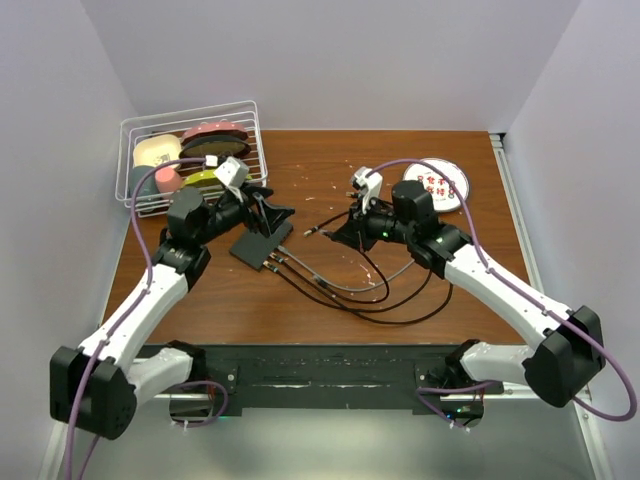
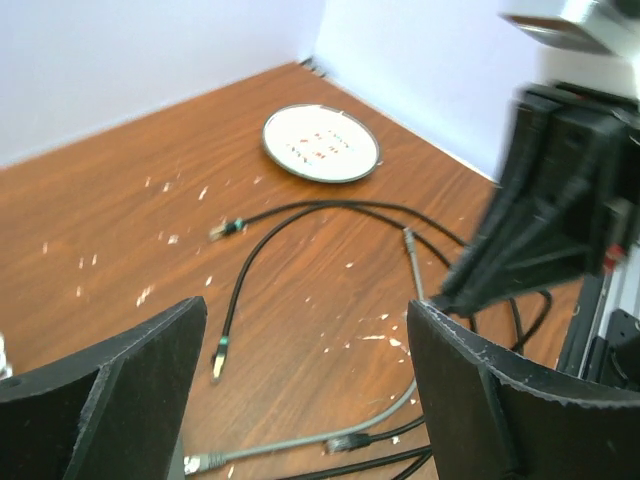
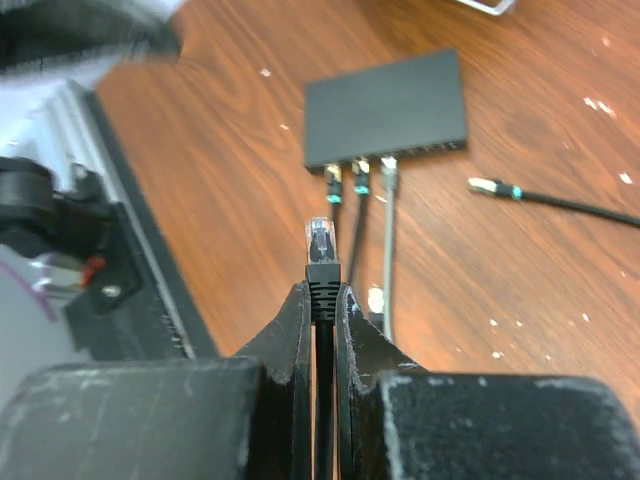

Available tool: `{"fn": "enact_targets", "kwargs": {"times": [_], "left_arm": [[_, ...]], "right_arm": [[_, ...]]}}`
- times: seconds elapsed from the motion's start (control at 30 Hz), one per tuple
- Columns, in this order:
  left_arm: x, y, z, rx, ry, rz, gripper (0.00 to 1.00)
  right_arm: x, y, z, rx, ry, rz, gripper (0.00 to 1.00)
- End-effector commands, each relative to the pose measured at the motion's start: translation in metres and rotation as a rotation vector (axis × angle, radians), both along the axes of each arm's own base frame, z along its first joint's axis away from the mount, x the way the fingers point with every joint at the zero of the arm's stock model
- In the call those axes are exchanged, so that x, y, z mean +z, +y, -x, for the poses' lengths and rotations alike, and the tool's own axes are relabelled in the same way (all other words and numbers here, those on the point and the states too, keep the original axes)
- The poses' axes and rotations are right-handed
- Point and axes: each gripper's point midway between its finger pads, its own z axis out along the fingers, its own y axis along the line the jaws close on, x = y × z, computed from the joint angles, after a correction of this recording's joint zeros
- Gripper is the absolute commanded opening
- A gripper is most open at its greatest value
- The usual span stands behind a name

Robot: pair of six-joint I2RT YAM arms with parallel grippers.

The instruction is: Insert the plug into the switch port

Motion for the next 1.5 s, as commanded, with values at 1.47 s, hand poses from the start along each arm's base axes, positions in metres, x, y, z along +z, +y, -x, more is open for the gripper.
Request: {"fn": "enact_targets", "kwargs": {"times": [1.47], "left_arm": [[-0.237, 0.117, -0.123, 0.435, 0.586, 0.099, 0.82]], "right_arm": [[-0.198, 0.099, -0.088, -0.204, -0.184, 0.145, 0.0]]}}
